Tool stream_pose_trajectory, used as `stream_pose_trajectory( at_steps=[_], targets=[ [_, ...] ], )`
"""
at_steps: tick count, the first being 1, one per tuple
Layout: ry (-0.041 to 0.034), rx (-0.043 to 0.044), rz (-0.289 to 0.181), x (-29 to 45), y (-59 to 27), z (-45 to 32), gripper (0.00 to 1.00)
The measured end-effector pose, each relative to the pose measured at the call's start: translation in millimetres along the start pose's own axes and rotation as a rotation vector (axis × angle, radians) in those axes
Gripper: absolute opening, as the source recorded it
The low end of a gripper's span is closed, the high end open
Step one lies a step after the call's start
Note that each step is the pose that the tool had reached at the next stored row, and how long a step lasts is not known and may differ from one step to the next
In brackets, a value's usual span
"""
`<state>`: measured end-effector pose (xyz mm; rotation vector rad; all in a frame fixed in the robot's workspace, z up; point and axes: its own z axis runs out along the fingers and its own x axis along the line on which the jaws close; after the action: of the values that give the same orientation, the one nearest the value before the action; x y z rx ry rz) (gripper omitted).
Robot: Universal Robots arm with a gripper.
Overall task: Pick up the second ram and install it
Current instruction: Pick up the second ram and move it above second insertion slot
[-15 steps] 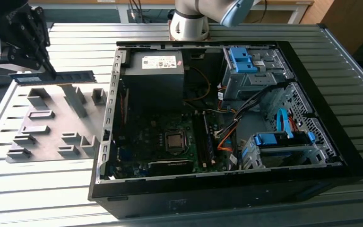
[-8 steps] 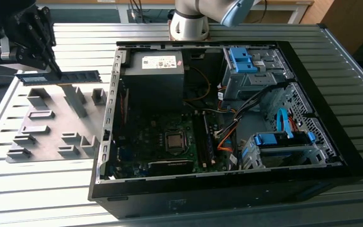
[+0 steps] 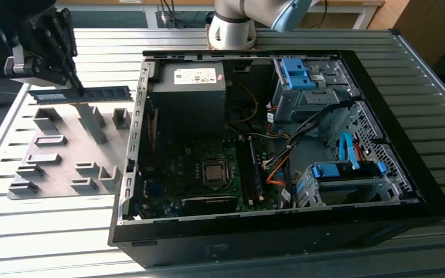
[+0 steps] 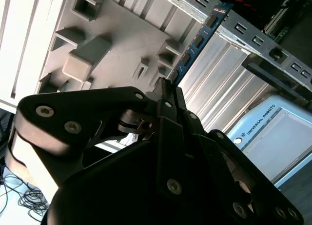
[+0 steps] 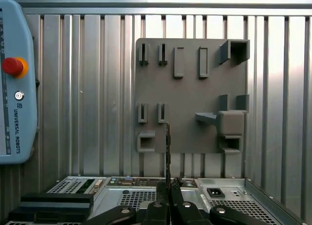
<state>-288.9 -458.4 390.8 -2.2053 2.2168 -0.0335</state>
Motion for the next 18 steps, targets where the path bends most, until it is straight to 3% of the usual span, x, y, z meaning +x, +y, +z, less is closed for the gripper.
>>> stream_pose_trajectory(
  at_steps=[18],
  targets=[
    [0.0,0.0,0.0,-0.2,-37.3,1.0,0.14]
  ],
)
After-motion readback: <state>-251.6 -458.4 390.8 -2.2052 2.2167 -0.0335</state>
